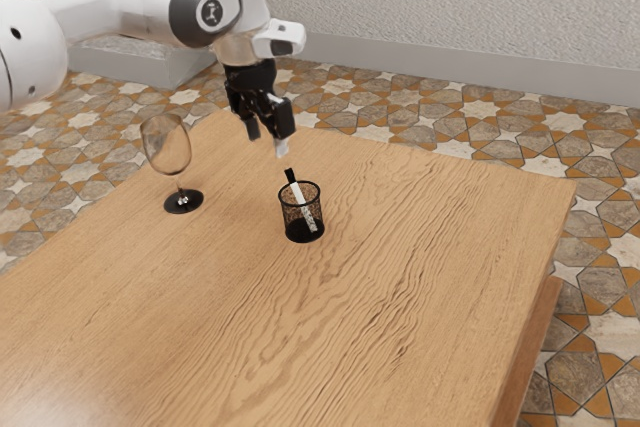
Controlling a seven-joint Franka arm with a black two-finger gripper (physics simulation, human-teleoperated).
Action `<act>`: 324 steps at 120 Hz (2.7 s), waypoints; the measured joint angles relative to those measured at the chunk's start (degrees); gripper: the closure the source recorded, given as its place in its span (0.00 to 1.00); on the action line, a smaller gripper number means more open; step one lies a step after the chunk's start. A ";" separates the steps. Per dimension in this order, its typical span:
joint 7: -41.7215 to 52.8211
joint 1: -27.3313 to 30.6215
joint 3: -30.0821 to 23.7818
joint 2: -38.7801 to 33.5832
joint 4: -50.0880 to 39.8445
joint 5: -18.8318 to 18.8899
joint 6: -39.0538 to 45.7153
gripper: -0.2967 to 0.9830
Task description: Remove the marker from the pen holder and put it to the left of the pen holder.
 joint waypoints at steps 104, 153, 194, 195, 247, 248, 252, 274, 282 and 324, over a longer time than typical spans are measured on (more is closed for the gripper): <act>4.52 7.61 3.00 36.90 31.59 -16.21 3.03 0.32; 5.51 8.17 3.14 39.05 31.68 -17.66 9.86 0.52; 6.03 8.16 2.94 38.63 31.48 -17.71 10.81 0.64; 6.04 8.15 2.94 38.61 31.48 -17.71 10.78 0.64; 6.28 8.08 2.98 37.91 31.32 -16.37 5.82 0.78; 6.28 8.07 2.98 37.90 31.33 -16.31 5.76 0.79; 6.26 8.02 3.03 37.69 31.32 -16.08 5.57 0.79; 6.10 7.78 3.39 32.94 30.21 -14.82 4.35 0.83; 5.95 7.27 3.38 30.48 29.80 -12.74 2.84 0.83; 3.84 2.68 3.69 22.24 28.53 3.79 -14.43 0.85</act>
